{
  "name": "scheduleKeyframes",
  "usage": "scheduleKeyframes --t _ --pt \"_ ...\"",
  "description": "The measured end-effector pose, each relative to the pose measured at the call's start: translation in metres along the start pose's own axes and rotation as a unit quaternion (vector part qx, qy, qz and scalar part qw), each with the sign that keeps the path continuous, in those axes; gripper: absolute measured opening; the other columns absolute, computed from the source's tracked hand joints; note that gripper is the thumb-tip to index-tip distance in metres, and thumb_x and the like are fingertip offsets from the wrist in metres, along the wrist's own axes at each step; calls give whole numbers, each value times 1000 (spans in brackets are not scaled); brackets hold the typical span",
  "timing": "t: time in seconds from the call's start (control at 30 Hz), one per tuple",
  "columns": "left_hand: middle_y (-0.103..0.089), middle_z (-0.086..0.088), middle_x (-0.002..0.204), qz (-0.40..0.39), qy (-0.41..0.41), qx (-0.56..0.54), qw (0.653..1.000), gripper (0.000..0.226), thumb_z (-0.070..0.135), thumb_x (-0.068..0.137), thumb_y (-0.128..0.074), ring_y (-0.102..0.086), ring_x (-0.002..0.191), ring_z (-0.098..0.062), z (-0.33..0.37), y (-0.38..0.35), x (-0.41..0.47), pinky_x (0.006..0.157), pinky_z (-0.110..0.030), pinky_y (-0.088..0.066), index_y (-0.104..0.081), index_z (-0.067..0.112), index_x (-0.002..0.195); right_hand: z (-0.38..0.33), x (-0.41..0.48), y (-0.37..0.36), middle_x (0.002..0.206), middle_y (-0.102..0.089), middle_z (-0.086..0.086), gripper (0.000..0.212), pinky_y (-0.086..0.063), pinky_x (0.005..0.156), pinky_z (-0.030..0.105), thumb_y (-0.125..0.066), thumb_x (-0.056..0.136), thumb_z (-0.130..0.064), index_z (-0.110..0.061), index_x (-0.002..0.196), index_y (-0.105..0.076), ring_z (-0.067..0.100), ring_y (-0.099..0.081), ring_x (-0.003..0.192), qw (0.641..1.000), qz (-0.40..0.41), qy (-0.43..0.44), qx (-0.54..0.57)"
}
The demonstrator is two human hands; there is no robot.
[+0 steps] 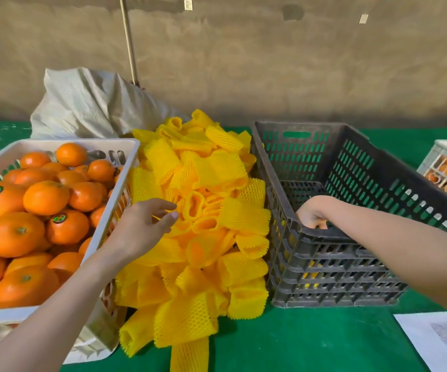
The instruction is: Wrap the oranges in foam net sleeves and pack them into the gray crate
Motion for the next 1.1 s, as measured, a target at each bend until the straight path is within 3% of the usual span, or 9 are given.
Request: scheduleKeyframes --t 0.13,0.3,0.37,0.5,0.57,0.73,0.87,0.97,1.1 --pt "-66 1 96 14 -4 2 1000 29 29 93 -57 -66 77 -4 4 9 -2 71 -29 -52 -61 17 119 5 -21 48 100 -62 13 29 -50 69 33 -55 90 -13 0 115 -60 24 -59 80 944 317 28 90" --pt "-67 -3 104 25 3 -9 1000 29 27 94 -57 -67 79 -9 7 19 -6 75 -32 -55 -62 15 120 -11 -92 87 99 -68 9 17 -47 81 29 -54 93 -15 -5 102 -65 25 -64 91 660 681 138 287" --pt "-67 -4 104 27 7 -21 999 29 26 94 -57 -67 80 -10 9 21 -7 76 -33 -55 -62 14 120 -48 -98 93 99 -69 10 22 -47 82 29 -56 93 -21 -4 103 -64 25 -64 92 679 654 198 269" --pt "-67 -5 104 26 13 -50 998 29 24 95 -56 -67 82 -13 11 25 -17 79 -37 -54 -61 12 120 -97 -62 98 118 -59 21 58 -44 89 42 -49 92 -50 3 116 -52 37 -54 111 818 495 136 260" --pt "-68 -5 103 28 20 -66 997 29 25 95 -56 -68 83 -13 9 28 -21 80 -38 -53 -61 13 120 -104 -48 95 120 -58 19 61 -46 89 45 -54 87 -55 0 113 -54 38 -54 112 827 467 110 294" --pt "-70 -4 96 58 56 -136 987 23 25 94 -59 -68 85 -15 -3 39 -28 81 -44 -53 -63 16 114 -111 -61 94 96 -59 14 35 -41 73 38 -66 83 -44 -16 69 -49 36 -56 101 744 581 109 310" --pt "-68 -7 95 95 105 -269 953 15 17 92 -62 -69 80 -17 -2 38 -23 79 -39 -57 -67 10 104 -122 -102 79 119 -54 15 31 -31 97 35 -74 79 -32 -5 92 -67 32 -46 116 638 684 174 308" --pt "-68 -3 98 95 121 -358 921 28 19 89 -65 -69 82 -14 8 30 -16 71 -27 -56 -65 2 112 -142 -135 56 95 -57 13 23 -32 76 21 -77 76 -16 -5 81 -56 27 -54 92 548 721 277 321" --pt "-48 -2 134 92 162 -433 882 59 30 91 -60 -53 120 -23 14 19 -12 88 -34 -51 -37 12 142 -176 -152 18 74 -46 -14 31 -27 60 14 -74 79 -14 -20 81 -44 4 -41 69 548 675 358 341"
Point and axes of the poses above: each hand's wrist, its own x-axis towards the middle knuckle, its own y-axis out of the back of the hand, z = x × y, the point moved 5 cm from there along x, towards the middle knuckle
